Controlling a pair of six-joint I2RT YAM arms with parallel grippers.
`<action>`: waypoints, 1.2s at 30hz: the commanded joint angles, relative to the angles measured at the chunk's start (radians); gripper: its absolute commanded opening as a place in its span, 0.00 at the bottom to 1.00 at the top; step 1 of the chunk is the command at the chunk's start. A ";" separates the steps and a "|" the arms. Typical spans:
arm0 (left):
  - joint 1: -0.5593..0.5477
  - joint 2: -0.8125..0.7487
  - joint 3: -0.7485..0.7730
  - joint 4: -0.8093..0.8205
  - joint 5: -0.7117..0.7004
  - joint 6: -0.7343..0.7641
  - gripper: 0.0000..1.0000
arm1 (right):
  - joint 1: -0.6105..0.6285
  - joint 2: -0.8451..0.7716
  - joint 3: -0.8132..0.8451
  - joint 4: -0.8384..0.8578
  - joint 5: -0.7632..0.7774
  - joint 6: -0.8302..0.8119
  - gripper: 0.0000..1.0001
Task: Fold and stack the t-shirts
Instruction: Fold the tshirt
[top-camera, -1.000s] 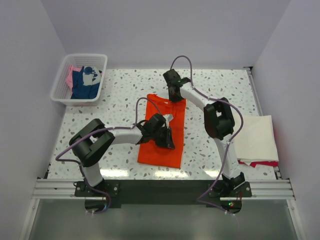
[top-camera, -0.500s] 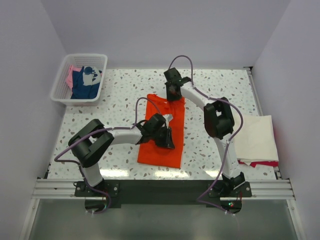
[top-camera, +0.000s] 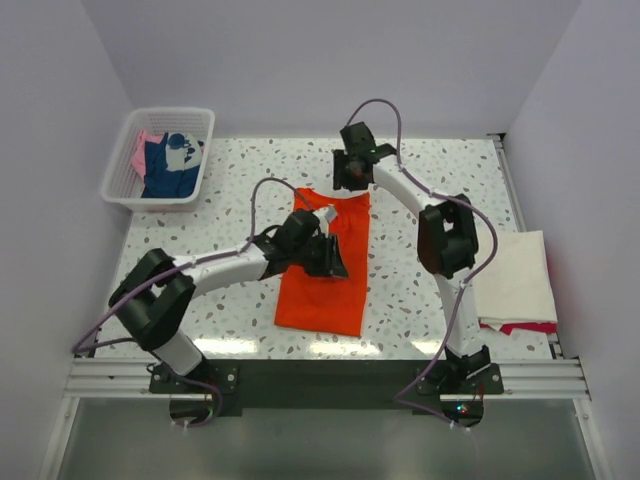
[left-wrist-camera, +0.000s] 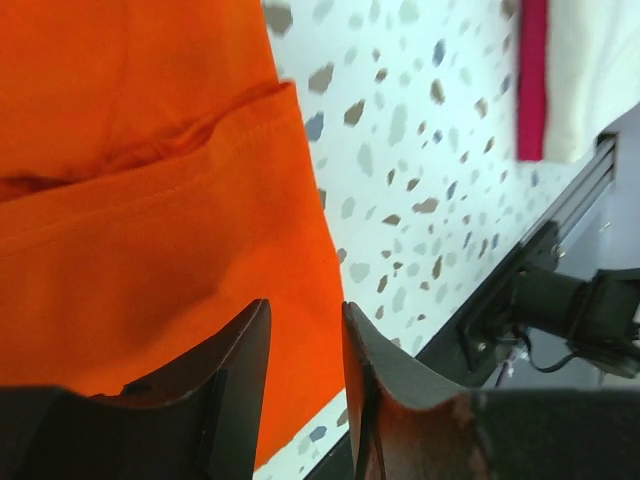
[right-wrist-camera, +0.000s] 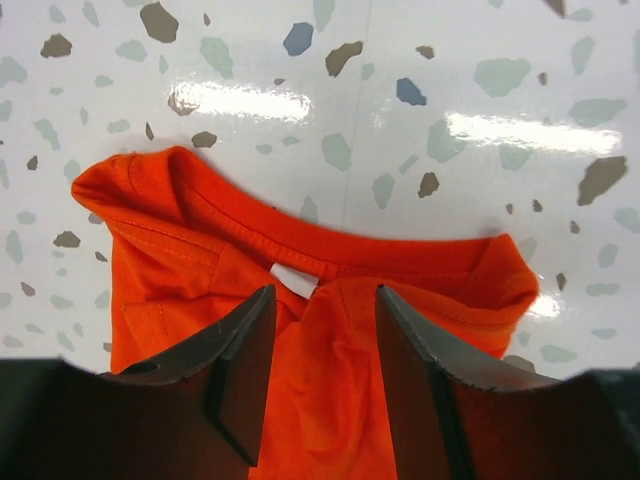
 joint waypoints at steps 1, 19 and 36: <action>0.082 -0.164 0.039 -0.052 -0.009 0.029 0.40 | -0.028 -0.201 -0.009 -0.062 0.012 0.040 0.49; 0.205 -0.760 -0.448 -0.342 -0.285 -0.099 0.45 | 0.197 -1.057 -1.274 0.199 -0.157 0.417 0.50; 0.115 -0.795 -0.633 -0.213 -0.200 -0.204 0.46 | 0.322 -1.266 -1.629 0.346 -0.171 0.747 0.48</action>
